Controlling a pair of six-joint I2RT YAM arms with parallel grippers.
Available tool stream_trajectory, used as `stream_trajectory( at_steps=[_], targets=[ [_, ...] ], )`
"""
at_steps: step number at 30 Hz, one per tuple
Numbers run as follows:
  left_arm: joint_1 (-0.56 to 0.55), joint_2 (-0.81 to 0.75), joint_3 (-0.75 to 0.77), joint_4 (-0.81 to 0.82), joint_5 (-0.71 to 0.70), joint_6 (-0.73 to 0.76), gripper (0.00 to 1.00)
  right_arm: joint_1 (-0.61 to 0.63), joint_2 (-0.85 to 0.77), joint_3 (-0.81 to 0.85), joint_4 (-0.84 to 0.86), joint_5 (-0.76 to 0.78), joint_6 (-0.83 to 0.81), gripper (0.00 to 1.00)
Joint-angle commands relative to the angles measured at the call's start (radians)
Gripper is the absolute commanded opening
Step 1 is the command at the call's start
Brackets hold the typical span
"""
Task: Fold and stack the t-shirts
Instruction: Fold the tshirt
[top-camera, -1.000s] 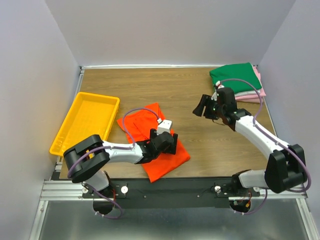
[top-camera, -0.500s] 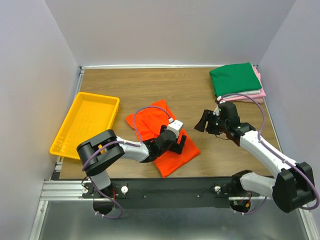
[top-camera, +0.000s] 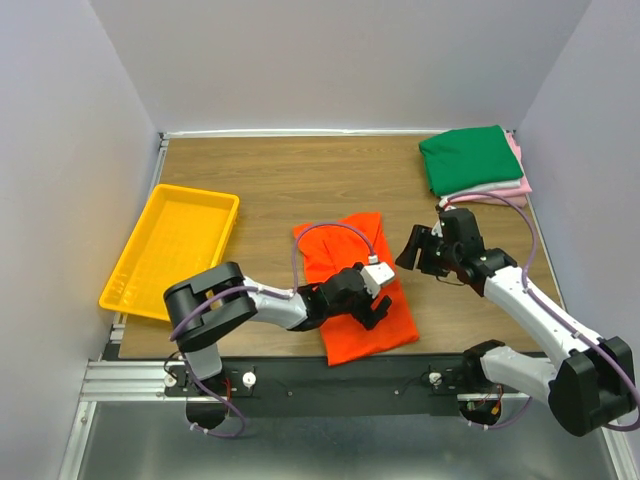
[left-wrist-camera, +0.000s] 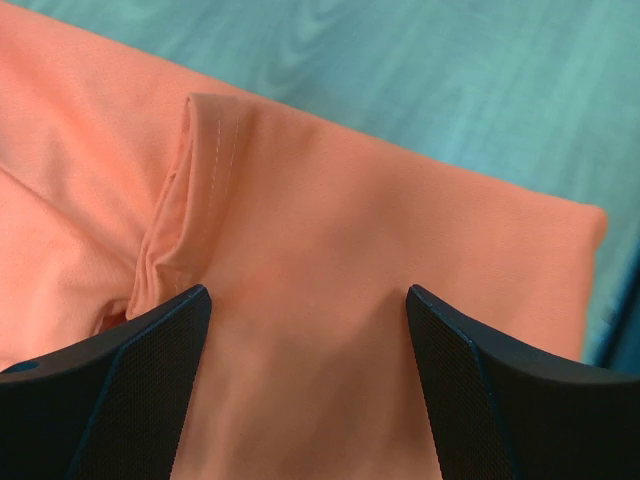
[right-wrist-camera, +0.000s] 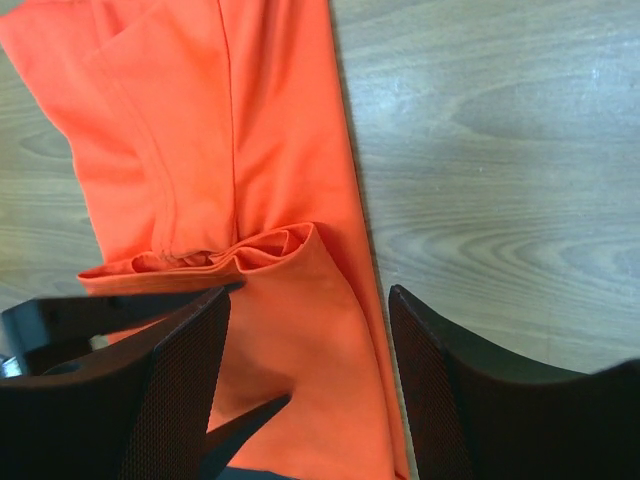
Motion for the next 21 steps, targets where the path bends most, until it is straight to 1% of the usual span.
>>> stream_trajectory(
  at_steps=[1, 4, 6, 7, 8, 9, 12, 13, 15, 16, 17, 18, 21],
  targets=[
    [-0.013, -0.146, -0.024, -0.075, -0.022, 0.021, 0.87, 0.009, -0.016, -0.024, -0.066, 0.017, 0.011, 0.72],
    [-0.012, -0.232, -0.029, -0.188, -0.101, 0.009, 0.88, 0.015, -0.024, -0.032, -0.075, -0.003, 0.015, 0.72],
    [-0.012, -0.344, -0.033, -0.279, -0.164, -0.039, 0.89, 0.030, -0.033, -0.035, -0.087, -0.013, 0.028, 0.72],
    [-0.012, -0.345, -0.038, -0.306, -0.184, -0.065, 0.89, 0.039, -0.034, -0.036, -0.093, -0.014, 0.032, 0.72],
    [-0.012, -0.404, -0.045, -0.332, -0.198, -0.098, 0.89, 0.062, -0.040, -0.038, -0.109, -0.014, 0.049, 0.72],
    [-0.013, -0.433, -0.053, -0.358, -0.210, -0.191, 0.89, 0.077, -0.045, -0.038, -0.118, -0.011, 0.057, 0.72],
    [-0.018, -0.533, -0.099, -0.467, -0.227, -0.362, 0.88, 0.154, -0.059, -0.047, -0.173, 0.035, 0.106, 0.73],
    [-0.026, -0.550, -0.117, -0.540, -0.235, -0.476, 0.88, 0.170, -0.059, -0.052, -0.185, 0.042, 0.122, 0.73],
    [-0.061, -0.590, -0.139, -0.657, -0.241, -0.563, 0.87, 0.225, -0.060, -0.076, -0.214, 0.061, 0.164, 0.73],
    [-0.076, -0.610, -0.156, -0.691, -0.246, -0.653, 0.87, 0.255, -0.063, -0.082, -0.230, 0.078, 0.178, 0.73],
    [-0.090, -0.618, -0.164, -0.720, -0.246, -0.686, 0.87, 0.265, -0.074, -0.090, -0.263, 0.091, 0.205, 0.73],
    [-0.127, -0.625, -0.168, -0.774, -0.246, -0.714, 0.87, 0.271, -0.083, -0.095, -0.280, 0.102, 0.212, 0.73],
    [-0.165, -0.651, -0.167, -0.869, -0.241, -0.804, 0.87, 0.277, -0.128, -0.102, -0.343, 0.109, 0.233, 0.73]
  ],
)
